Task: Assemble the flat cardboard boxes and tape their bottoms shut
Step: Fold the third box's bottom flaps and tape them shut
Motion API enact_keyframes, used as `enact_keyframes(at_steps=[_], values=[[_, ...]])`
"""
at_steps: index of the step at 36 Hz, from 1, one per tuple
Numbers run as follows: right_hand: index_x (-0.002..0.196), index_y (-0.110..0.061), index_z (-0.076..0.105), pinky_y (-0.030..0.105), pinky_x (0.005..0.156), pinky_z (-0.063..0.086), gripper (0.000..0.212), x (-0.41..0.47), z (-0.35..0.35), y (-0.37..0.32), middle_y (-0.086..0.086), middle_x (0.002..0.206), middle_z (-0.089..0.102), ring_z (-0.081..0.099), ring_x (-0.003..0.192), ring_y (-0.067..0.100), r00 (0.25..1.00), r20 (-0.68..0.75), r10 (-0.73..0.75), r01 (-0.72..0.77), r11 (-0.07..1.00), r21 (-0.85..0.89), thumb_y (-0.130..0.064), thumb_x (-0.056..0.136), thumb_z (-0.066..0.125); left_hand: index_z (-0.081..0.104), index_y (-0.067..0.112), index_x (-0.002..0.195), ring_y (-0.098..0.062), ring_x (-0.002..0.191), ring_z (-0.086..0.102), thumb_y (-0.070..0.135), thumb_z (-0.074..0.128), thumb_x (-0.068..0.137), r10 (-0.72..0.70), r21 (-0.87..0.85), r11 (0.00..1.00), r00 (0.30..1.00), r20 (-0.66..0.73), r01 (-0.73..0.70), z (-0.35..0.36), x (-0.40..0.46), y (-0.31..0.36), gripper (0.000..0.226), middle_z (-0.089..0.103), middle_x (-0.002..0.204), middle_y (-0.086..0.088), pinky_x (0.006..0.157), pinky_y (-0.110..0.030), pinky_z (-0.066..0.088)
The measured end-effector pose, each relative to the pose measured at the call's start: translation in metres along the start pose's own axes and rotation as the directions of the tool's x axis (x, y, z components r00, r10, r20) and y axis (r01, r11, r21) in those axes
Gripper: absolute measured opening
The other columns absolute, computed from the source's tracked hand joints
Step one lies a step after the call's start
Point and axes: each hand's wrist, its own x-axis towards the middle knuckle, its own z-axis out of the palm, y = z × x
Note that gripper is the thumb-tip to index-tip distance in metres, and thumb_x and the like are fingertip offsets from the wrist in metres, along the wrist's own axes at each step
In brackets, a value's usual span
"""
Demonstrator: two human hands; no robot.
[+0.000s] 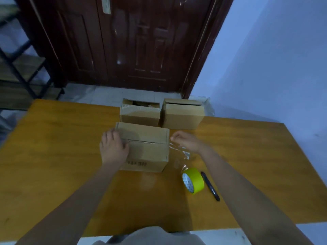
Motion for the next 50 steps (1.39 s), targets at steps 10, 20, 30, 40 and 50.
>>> enact_keyframes(at_steps=[10,20,30,40,50], values=[[0.149,-0.018,0.025,0.039,0.112,0.024,0.059,0.048,0.01,-0.056,0.004,0.155,0.026,0.026,0.141,0.025,0.997,0.026,-0.077,0.081,0.983,-0.167,-0.049,0.1,0.031,0.032,0.003,0.132,-0.035,0.087,0.055,0.046,0.043,0.096,-0.445,-0.329,0.812,0.876,0.187,0.482,-0.005,-0.039,-0.037,0.056,0.052,0.111,-0.016,0.063,-0.042,0.045],[0.127,-0.012,0.054,0.031,0.083,0.043,0.057,0.032,0.052,-0.032,0.008,0.13,0.055,0.055,0.112,0.025,0.98,0.193,-0.044,0.122,0.904,-0.41,-0.056,0.096,0.036,0.019,0.008,0.137,-0.037,0.093,0.057,0.028,0.052,0.095,-0.547,-0.599,0.509,0.77,0.329,0.618,-0.014,-0.023,-0.009,0.057,0.053,0.111,-0.018,0.08,-0.053,0.052],[0.109,-0.015,0.059,0.029,0.071,0.046,0.031,-0.031,0.09,-0.023,-0.01,0.081,0.052,0.053,0.076,0.014,0.869,0.487,-0.088,0.185,0.97,-0.156,-0.041,0.097,0.047,0.016,0.007,0.146,-0.034,0.134,0.03,0.06,0.052,0.085,-0.245,-0.01,0.962,0.877,0.414,0.274,-0.005,0.003,0.035,0.088,0.031,0.145,-0.014,0.107,-0.047,0.033],[0.093,-0.005,0.063,0.029,0.056,0.037,0.034,-0.061,0.061,-0.024,0.012,0.091,0.063,0.056,0.077,0.025,0.922,0.19,-0.337,0.386,0.834,-0.395,-0.032,0.098,0.043,-0.015,0.017,0.15,-0.031,0.143,-0.021,0.075,0.036,0.082,0.032,0.284,0.939,0.873,0.486,-0.193,0.021,-0.016,0.078,0.103,-0.025,0.154,-0.014,0.111,-0.061,-0.01],[0.15,-0.019,0.02,0.043,0.107,0.035,0.061,-0.03,0.023,0.018,0.0,0.155,0.021,0.023,0.14,0.023,0.915,0.032,-0.402,0.334,0.712,-0.617,-0.04,0.097,0.041,-0.002,0.022,0.152,-0.021,0.143,-0.021,0.102,-0.006,0.035,0.212,0.124,0.942,0.84,0.499,-0.312,0.017,-0.037,0.063,0.142,-0.024,0.156,-0.006,0.114,-0.038,-0.012]])
